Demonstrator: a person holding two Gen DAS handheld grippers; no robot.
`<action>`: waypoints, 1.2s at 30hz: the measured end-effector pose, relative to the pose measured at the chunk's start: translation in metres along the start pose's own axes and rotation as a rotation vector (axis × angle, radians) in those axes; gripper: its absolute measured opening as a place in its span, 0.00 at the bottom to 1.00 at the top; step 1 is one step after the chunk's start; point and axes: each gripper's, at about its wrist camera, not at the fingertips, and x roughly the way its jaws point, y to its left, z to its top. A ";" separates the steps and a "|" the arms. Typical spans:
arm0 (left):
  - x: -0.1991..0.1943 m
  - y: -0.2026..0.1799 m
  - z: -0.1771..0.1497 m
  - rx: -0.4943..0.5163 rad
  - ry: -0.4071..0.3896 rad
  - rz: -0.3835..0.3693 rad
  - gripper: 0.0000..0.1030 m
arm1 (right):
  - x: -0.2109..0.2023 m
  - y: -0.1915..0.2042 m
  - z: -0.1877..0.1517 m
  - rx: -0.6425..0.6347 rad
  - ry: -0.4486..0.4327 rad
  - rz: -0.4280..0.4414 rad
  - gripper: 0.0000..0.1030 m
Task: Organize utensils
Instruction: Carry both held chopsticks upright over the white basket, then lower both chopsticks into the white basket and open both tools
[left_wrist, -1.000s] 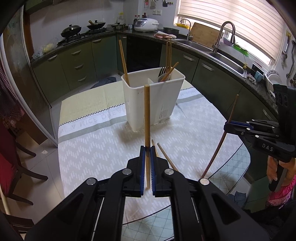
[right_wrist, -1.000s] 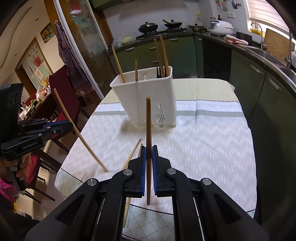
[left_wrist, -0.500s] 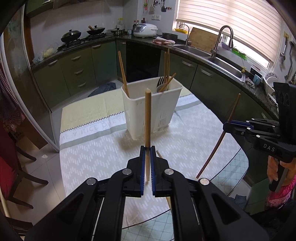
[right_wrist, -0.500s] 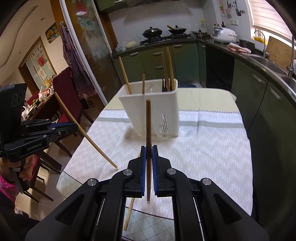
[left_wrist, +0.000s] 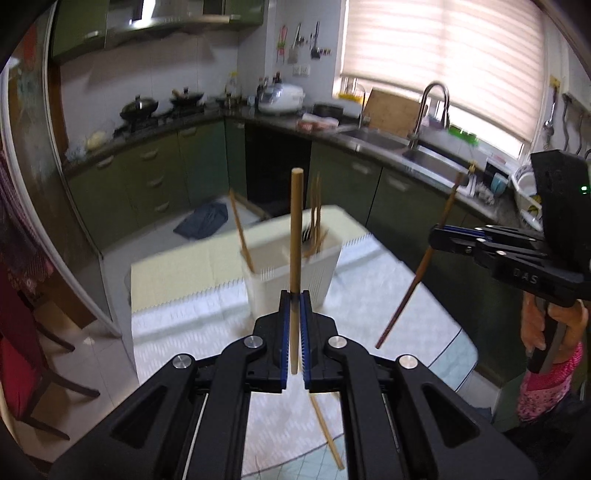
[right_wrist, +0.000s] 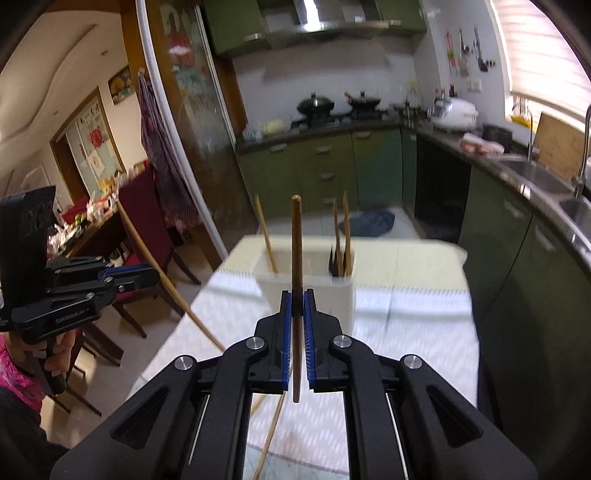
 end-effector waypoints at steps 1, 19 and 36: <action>-0.009 -0.001 0.009 0.004 -0.029 0.003 0.05 | -0.007 0.000 0.010 -0.002 -0.027 -0.004 0.07; 0.024 0.007 0.105 0.002 -0.321 0.041 0.05 | 0.063 -0.024 0.112 0.042 -0.166 -0.097 0.07; 0.080 0.027 0.046 -0.049 -0.138 0.008 0.05 | 0.143 -0.039 0.052 0.058 0.014 -0.108 0.33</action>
